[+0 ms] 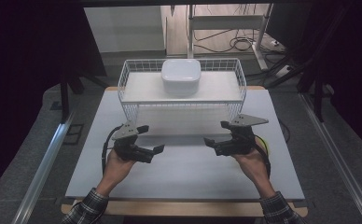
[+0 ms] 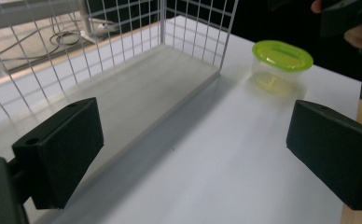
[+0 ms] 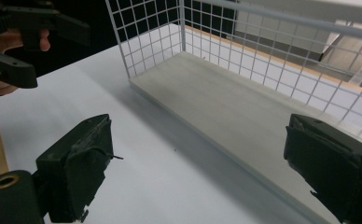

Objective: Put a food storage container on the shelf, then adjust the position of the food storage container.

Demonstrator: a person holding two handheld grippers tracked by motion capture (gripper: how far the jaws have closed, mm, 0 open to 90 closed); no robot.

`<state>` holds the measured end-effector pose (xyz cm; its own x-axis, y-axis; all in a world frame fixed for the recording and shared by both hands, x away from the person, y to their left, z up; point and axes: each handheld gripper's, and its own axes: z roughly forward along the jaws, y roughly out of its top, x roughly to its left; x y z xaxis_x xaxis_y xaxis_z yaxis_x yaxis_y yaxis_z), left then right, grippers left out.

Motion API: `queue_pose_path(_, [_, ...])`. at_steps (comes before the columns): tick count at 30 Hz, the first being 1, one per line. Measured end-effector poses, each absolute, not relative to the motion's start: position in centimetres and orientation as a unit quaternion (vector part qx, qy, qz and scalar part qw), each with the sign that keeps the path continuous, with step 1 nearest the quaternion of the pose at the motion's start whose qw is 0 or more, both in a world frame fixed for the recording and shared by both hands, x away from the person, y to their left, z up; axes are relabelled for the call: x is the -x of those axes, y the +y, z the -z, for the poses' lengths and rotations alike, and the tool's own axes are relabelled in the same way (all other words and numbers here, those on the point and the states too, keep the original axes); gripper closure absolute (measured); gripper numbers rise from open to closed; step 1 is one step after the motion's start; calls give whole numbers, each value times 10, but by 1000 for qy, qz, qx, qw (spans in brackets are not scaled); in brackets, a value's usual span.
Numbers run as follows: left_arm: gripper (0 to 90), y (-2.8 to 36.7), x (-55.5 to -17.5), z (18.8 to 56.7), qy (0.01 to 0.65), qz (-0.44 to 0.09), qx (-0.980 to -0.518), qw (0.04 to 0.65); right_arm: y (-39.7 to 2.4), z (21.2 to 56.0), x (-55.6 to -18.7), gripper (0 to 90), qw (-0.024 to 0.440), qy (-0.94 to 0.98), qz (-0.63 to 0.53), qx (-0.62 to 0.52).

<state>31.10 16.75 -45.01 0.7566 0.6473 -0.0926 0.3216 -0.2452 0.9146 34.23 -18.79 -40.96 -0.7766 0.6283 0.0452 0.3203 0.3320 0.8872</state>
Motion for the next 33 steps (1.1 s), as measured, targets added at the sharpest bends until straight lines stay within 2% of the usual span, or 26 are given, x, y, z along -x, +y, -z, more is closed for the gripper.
queue_pose_path(10, [38,172,-297,478,328,-160,-783,503,-199,426,-336,79,170,798,-488,-310])
queue_pose_path(25, [38,175,-272,501,331,-160,-794,484,-211,462,-311,59,166,813,-453,-326])
queue_pose_path(33, [37,178,-270,502,334,-168,-793,481,-218,469,-313,29,173,815,-428,-351])
